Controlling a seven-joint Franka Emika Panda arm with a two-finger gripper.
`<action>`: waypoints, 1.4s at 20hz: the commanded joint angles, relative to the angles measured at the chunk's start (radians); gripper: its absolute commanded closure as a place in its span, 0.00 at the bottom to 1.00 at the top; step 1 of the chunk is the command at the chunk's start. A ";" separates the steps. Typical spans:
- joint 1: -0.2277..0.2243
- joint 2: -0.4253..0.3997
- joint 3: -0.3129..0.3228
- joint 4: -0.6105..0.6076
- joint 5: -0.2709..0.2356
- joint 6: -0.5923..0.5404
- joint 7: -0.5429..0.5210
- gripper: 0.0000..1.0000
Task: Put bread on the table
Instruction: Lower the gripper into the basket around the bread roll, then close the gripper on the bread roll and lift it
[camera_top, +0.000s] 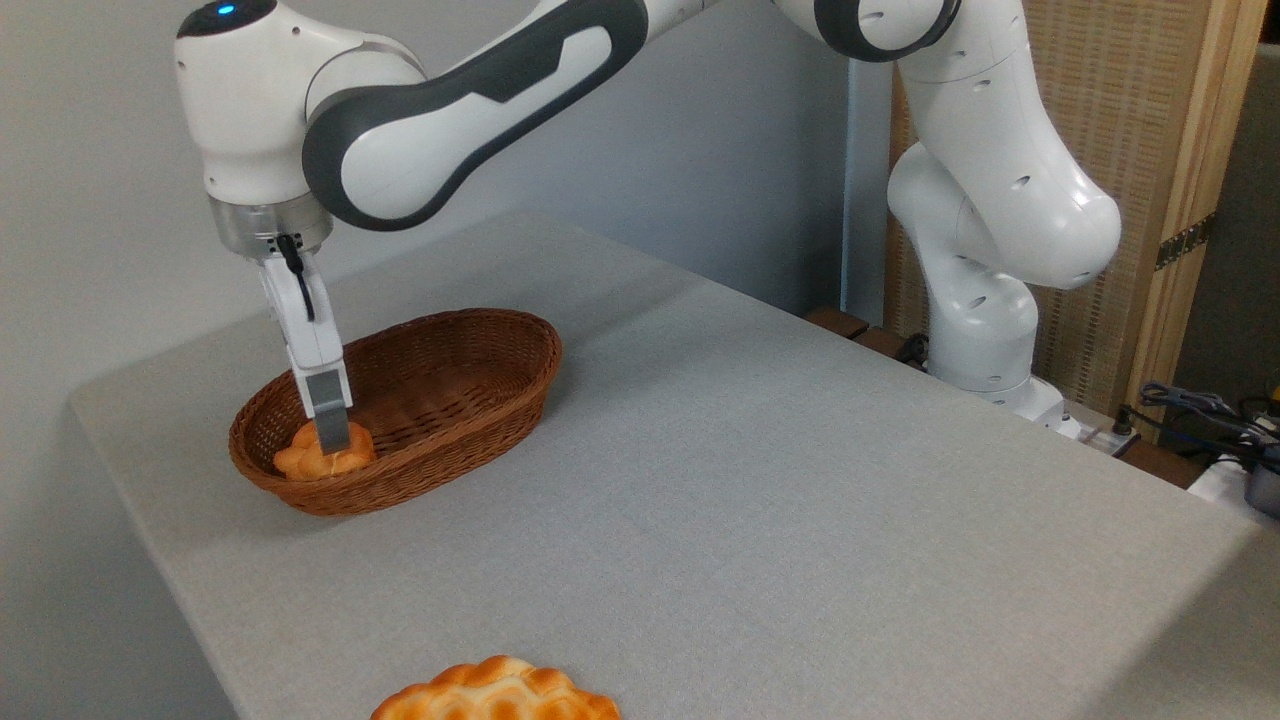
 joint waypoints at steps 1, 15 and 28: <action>-0.005 0.016 -0.005 -0.001 0.024 0.040 -0.005 0.00; -0.054 0.065 -0.005 0.000 0.162 0.045 -0.008 0.15; -0.054 0.054 -0.004 0.002 0.158 0.042 -0.029 0.51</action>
